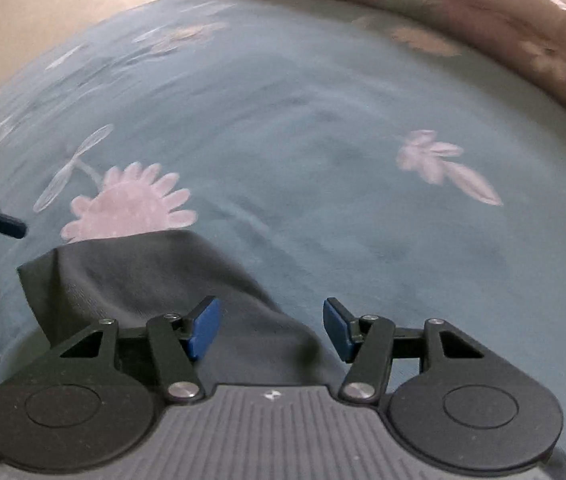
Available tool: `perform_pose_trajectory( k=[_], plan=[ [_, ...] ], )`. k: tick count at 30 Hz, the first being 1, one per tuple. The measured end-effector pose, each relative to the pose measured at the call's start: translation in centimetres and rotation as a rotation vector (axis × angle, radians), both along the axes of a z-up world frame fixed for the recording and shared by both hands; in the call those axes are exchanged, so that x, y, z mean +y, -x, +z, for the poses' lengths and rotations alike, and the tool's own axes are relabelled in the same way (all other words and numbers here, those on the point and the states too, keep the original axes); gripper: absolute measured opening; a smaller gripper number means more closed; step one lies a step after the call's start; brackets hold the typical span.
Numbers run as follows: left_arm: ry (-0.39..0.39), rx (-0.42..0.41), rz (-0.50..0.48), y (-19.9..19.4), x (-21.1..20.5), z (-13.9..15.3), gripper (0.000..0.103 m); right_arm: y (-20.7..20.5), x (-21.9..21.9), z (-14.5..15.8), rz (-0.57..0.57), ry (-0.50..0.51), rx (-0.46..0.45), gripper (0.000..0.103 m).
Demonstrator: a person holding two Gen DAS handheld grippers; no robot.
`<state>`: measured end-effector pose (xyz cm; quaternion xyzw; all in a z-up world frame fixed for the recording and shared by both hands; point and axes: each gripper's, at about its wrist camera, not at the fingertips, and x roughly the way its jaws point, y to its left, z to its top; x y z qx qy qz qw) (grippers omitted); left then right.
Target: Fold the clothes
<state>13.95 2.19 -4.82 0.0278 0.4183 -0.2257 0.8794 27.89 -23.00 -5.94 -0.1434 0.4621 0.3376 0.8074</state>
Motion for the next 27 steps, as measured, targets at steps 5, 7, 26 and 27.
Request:
perform_pose_trajectory(
  k=[5,7,26,27],
  plan=[
    [-0.004,0.012,-0.028,0.3,-0.3,-0.5,0.102,-0.8,2.7,-0.4,0.136,0.009,-0.011,0.062],
    [-0.001,0.017,-0.028,0.4,-0.3,-0.7,0.102,-1.4,3.2,0.3,0.172,-0.017,-0.01,0.062],
    [0.015,0.046,0.009,1.6,0.7,-1.9,0.102,5.3,4.8,1.7,0.349,0.132,0.096,0.034],
    [0.017,0.043,0.006,1.7,0.6,-1.9,0.102,6.3,4.2,2.0,0.344,0.152,0.086,0.034]
  ],
)
